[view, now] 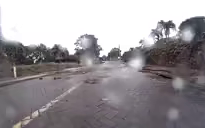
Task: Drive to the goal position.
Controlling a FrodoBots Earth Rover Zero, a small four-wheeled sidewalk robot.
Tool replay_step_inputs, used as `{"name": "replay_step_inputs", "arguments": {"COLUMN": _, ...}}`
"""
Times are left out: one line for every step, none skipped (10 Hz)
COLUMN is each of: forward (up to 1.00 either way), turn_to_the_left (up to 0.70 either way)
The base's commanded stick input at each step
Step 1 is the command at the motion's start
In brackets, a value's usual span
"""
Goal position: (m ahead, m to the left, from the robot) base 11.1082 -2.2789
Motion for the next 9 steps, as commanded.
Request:
{"name": "replay_step_inputs", "arguments": {"forward": 0.85, "turn_to_the_left": 0.0}}
{"name": "replay_step_inputs", "arguments": {"forward": 0.85, "turn_to_the_left": 0.0}}
{"name": "replay_step_inputs", "arguments": {"forward": 0.85, "turn_to_the_left": 0.0}}
{"name": "replay_step_inputs", "arguments": {"forward": 0.85, "turn_to_the_left": 0.0}}
{"name": "replay_step_inputs", "arguments": {"forward": 0.85, "turn_to_the_left": 0.0}}
{"name": "replay_step_inputs", "arguments": {"forward": 0.85, "turn_to_the_left": 0.0}}
{"name": "replay_step_inputs", "arguments": {"forward": 0.85, "turn_to_the_left": 0.0}}
{"name": "replay_step_inputs", "arguments": {"forward": 0.85, "turn_to_the_left": 0.0}}
{"name": "replay_step_inputs", "arguments": {"forward": 0.85, "turn_to_the_left": 0.0}}
